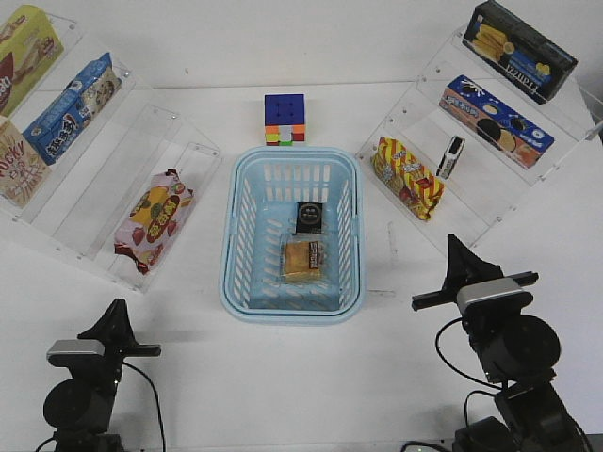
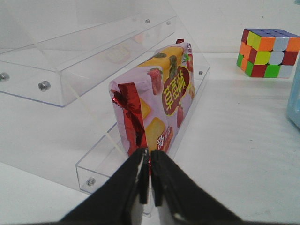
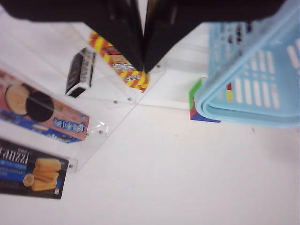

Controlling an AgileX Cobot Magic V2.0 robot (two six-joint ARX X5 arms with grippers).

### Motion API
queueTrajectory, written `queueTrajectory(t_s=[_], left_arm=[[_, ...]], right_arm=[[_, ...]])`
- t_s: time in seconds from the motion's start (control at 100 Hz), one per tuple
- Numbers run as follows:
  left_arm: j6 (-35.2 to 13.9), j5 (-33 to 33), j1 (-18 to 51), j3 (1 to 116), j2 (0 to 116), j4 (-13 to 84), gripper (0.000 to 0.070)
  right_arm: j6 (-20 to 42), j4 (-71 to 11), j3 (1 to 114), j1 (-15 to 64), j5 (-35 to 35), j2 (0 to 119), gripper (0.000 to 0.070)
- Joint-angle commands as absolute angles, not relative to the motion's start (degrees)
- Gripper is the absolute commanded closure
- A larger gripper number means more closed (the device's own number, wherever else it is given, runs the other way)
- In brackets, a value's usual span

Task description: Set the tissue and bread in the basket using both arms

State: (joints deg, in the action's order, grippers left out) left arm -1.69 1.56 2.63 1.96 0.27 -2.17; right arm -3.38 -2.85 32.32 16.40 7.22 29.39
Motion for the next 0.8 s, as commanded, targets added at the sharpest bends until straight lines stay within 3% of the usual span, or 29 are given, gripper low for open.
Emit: queueTrajectory(t_s=[0.0,0.11,0.39,0.58,0.79], left_arm=[[-2.22,1.54,2.55,0.8,0.19,-2.79,0.0699],[-2.22,1.54,2.55,0.8,0.19,-2.79,0.0699],[-2.22,1.54,2.55,0.8,0.19,-2.79,0.0699],[-2.22,1.54,2.55,0.8,0.19,-2.79,0.0699],[-2.22,1.54,2.55,0.8,0.19,-2.85,0.0699]], right_arm=[[-9.61,-0.75,29.19,14.09,5.26,27.53,0.07],[-10.76,1.26,21.89,8.56,1.19,22.28,0.07],[-11.73,-0.86,4.75,1.02,1.13,7.11,0.07],[-9.32,-7.44,0.69,0.73,1.43,-0.21,0.07],[-7.35,-7.29,0.69,0.69,1.48,0.05,0.07]])
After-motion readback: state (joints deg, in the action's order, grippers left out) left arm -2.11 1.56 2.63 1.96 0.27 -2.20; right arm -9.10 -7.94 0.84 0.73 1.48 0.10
